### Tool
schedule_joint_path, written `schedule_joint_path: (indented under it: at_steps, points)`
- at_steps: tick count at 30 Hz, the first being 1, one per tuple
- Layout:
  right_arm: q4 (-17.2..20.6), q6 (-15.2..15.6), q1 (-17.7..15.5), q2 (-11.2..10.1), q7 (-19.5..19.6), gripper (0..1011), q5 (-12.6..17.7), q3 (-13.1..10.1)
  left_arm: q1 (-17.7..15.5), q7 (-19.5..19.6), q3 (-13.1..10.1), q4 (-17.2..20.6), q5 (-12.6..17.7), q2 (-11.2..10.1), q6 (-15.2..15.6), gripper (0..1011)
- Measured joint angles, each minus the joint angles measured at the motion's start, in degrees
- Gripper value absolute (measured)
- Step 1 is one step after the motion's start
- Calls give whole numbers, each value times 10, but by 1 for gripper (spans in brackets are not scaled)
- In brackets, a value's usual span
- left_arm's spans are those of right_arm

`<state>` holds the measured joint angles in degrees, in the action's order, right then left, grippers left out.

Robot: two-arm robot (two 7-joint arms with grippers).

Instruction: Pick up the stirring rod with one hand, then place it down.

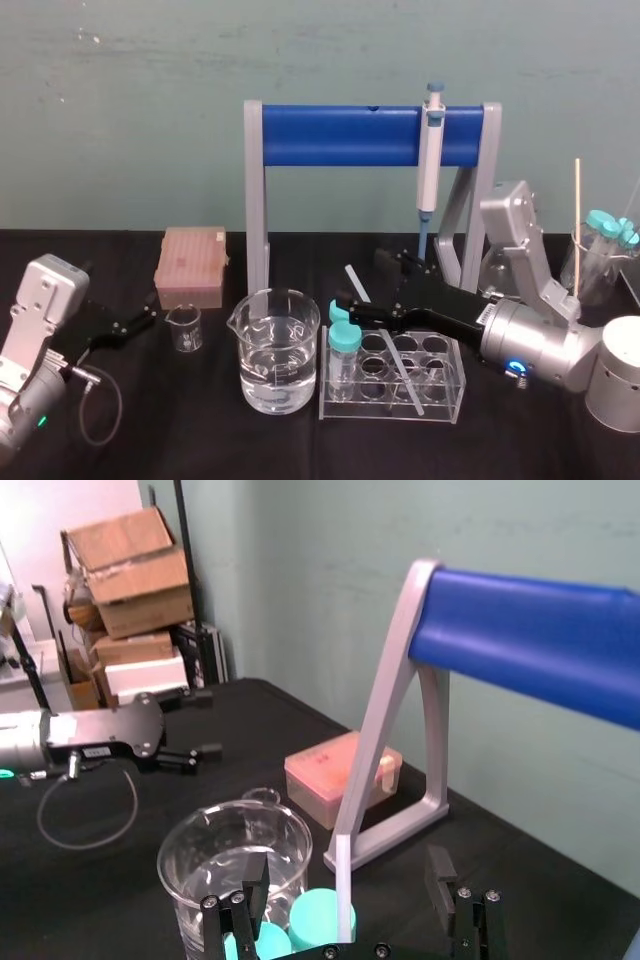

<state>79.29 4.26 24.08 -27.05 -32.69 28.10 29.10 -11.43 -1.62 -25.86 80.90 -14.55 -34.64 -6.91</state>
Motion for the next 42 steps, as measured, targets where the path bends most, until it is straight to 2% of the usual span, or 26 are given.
schedule_joint_path:
  at_steps: [6, 15, 27, 34, 38, 40, 42]
  points:
    - [-18, 18, 14, 9, -2, 1003, -7, 10, 0, 0, 0, 0, 0, 0, 0, 1000]
    - [-32, 22, 23, 19, -4, 1003, -15, 19, 0, 0, 0, 0, 0, 0, 0, 1000]
    - [-32, 22, 23, 19, -3, 1003, -17, 20, 0, 0, 0, 0, 0, 0, 0, 1000]
    - [-31, 22, 23, 19, -3, 885, -16, 19, 0, 0, 0, 0, 0, 0, 0, 1000]
    - [-31, 22, 22, 18, -3, 761, -15, 18, 0, 0, 0, 0, 0, 0, 0, 1000]
    - [-31, 21, 22, 18, -3, 663, -15, 18, 0, 0, 0, 0, 0, 0, 0, 1000]
    - [-31, 21, 22, 18, -3, 651, -15, 18, 0, 0, 0, 0, 0, 0, 0, 1000]
